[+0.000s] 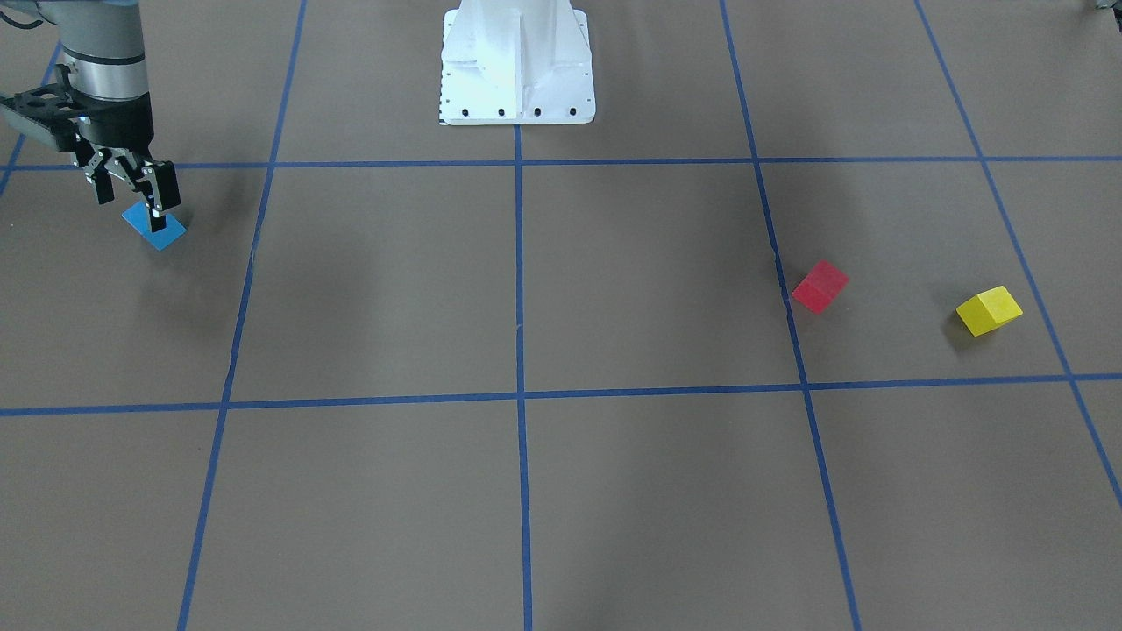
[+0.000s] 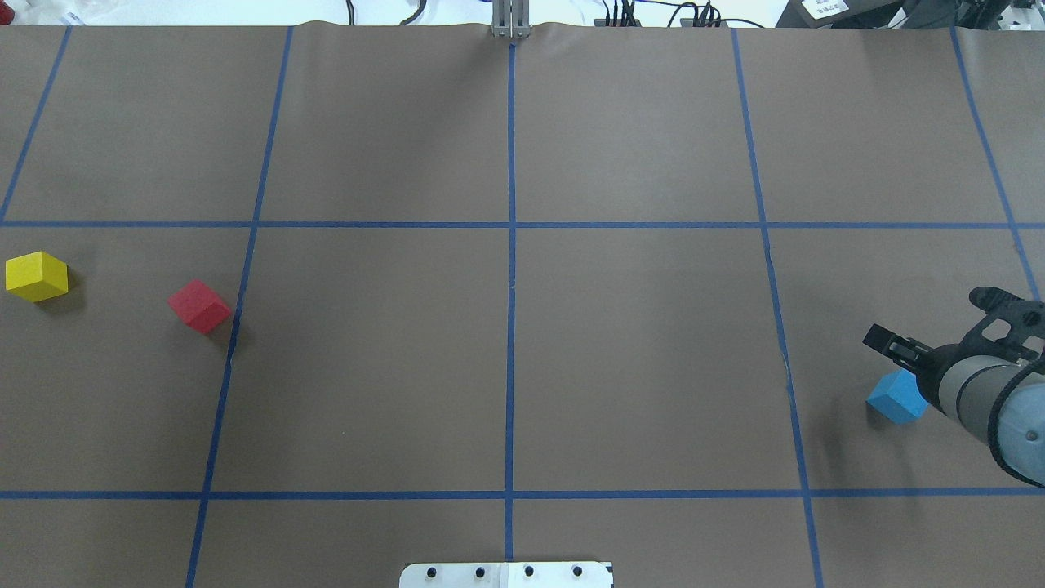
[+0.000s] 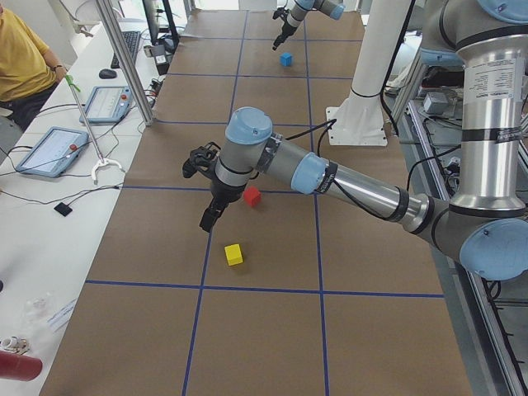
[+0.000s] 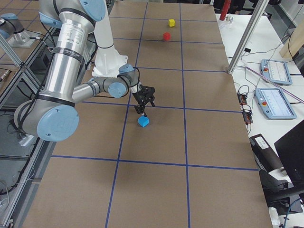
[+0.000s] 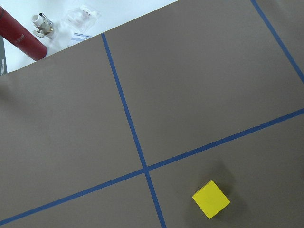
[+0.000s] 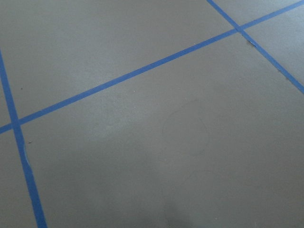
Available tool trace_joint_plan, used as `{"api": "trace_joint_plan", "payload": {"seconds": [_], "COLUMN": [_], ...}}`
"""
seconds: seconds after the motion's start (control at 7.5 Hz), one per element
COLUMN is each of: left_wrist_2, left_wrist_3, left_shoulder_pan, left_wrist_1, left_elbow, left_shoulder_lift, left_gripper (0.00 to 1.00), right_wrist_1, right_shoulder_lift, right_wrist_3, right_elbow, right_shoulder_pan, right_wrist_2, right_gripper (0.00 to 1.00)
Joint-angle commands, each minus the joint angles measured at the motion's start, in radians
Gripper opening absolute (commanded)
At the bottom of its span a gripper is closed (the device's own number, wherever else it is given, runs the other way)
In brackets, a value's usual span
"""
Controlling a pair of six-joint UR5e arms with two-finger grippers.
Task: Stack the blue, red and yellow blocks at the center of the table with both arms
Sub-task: 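Lower the right gripper over the blue cube and grasp it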
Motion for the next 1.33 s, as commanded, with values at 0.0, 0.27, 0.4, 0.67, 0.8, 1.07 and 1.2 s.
{"api": "trace_joint_plan", "payload": {"seconds": [0.0, 0.27, 0.4, 0.67, 0.8, 1.07, 1.2], "left_wrist_2": [-0.002, -0.002, -0.002, -0.002, -0.002, -0.002, -0.002], "left_wrist_3": [0.0, 0.0, 0.0, 0.0, 0.0, 0.0, 0.0], "left_shoulder_pan": [0.0, 0.0, 0.0, 0.0, 0.0, 0.0, 0.0], "left_wrist_1": [0.0, -0.001, 0.0, 0.0, 0.0, 0.0, 0.0], "left_elbow": [-0.006, -0.008, -0.006, -0.006, -0.006, -0.006, -0.006], "left_shoulder_lift": [0.002, 0.002, 0.002, 0.0, 0.0, 0.002, 0.002], "left_gripper": [1.0, 1.0, 1.0, 1.0, 1.0, 1.0, 1.0], "right_wrist_1": [-0.001, -0.006, -0.025, -0.085, -0.11, -0.115, -0.118], "right_shoulder_lift": [0.001, 0.003, 0.006, 0.006, 0.007, 0.02, 0.038], "right_wrist_3": [0.062, 0.091, 0.111, 0.147, 0.165, 0.191, 0.187], "right_elbow": [-0.082, -0.099, -0.099, -0.099, -0.096, -0.094, -0.09], "right_shoulder_pan": [-0.055, -0.082, -0.099, -0.131, -0.148, -0.151, -0.151], "right_wrist_2": [-0.071, -0.079, -0.08, -0.088, -0.096, -0.126, -0.14], "right_gripper": [0.97, 0.98, 0.98, 0.98, 0.97, 0.0, 0.0]}}
